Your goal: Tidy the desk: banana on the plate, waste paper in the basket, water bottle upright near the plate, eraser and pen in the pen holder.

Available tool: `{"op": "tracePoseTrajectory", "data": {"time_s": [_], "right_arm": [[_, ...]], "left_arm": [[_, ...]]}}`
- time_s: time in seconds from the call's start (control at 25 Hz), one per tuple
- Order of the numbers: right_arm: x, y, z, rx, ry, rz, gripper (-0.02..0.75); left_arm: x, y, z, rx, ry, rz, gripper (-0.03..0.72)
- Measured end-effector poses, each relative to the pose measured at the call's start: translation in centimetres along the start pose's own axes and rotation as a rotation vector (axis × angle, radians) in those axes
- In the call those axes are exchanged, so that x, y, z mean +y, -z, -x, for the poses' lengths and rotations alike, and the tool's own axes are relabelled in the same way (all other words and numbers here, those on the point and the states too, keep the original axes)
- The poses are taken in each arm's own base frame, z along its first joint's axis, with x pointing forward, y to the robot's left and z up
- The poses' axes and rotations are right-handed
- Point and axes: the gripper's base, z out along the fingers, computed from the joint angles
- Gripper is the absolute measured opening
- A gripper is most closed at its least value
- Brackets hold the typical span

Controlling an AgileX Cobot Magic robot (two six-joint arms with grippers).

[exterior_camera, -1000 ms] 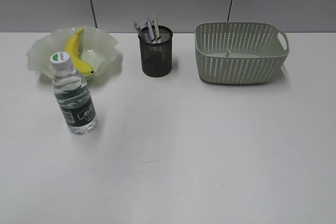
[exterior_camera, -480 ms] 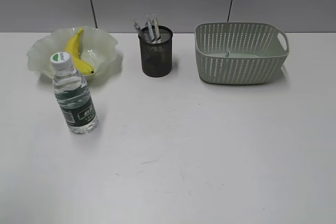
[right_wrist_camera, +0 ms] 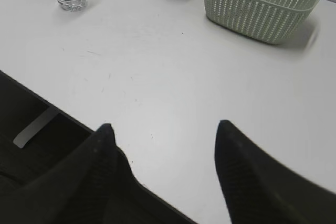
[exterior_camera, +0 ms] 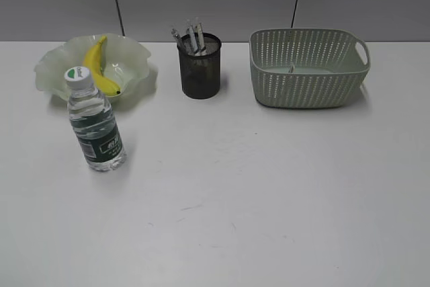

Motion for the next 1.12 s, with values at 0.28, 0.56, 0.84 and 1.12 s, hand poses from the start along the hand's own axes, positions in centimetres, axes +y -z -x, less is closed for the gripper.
{"op": "tracePoseTrajectory", "data": {"time_s": [0.28, 0.56, 0.84, 1.12], "right_arm": [[0.0, 0.0, 0.0, 0.0, 0.0, 0.0, 0.473], [0.0, 0.0, 0.0, 0.0, 0.0, 0.0, 0.473], [0.04, 0.0, 0.0, 0.0, -0.025, -0.052, 0.473], [0.25, -0.13, 0.06, 0.005, -0.19, -0.411, 0.473]], "left_arm": [[0.0, -0.05, 0.06, -0.013, -0.013, 0.0, 0.31], [0.0, -0.05, 0.06, -0.013, -0.014, 0.0, 0.31], [-0.03, 0.0, 0.04, -0.02, 0.022, 0.061, 0.29], [-0.53, 0.84, -0.47, -0.109, 0.222, 0.454, 0.244]]}}
